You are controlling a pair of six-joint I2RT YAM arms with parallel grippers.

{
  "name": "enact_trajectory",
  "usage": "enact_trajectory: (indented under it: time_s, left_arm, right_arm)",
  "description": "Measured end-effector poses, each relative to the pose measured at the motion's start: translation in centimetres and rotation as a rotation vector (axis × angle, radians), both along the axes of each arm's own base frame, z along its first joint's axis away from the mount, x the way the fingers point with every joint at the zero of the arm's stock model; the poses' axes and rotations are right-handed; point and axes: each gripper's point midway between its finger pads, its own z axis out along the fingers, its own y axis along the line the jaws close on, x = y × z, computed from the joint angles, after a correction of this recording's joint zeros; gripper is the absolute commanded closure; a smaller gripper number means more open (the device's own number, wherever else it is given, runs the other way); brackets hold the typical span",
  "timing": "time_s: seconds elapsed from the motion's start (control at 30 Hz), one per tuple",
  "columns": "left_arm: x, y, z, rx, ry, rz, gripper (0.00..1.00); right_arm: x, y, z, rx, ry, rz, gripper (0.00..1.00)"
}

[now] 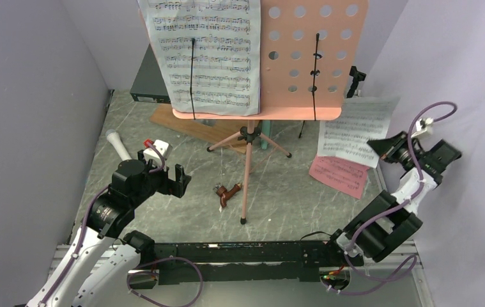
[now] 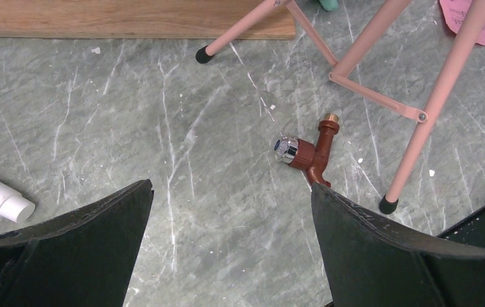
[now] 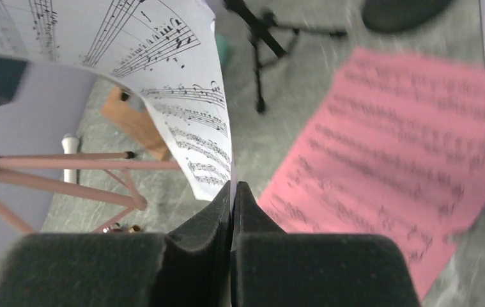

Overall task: Pack up the instrument practice props
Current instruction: Place the sheet music at the center of the board.

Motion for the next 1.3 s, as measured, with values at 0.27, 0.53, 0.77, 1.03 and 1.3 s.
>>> enact_trajectory:
  time_s: [0.27, 0.53, 0.77, 1.03, 1.3]
  left_arm:
    - [0.0, 0.0, 0.0, -0.002, 0.0, 0.0, 0.01]
    - [0.0, 0.0, 0.0, -0.002, 0.0, 0.001, 0.01]
    - [0.0, 0.0, 0.0, -0.002, 0.0, 0.001, 0.01]
    - [0.0, 0.0, 0.1, -0.002, -0.001, 0.001, 0.01]
    - [0.0, 0.1, 0.1, -0.003, -0.002, 0.003, 0.01]
  right_arm:
    - [-0.8, -1.4, -16.4, 0.232, 0.434, -0.202, 0.93]
    - [-1.2, -3.0, -19.9, 0.207, 0.558, -0.305, 0.7]
    - [-1.2, -3.4, -20.0, 0.184, 0.561, -0.315, 0.49]
    - [-1.4, -3.3, -20.0, 0.157, 0.558, -0.297, 0.38]
    - [-1.8, -2.9, -17.2, 0.056, 0.498, -0.241, 0.26]
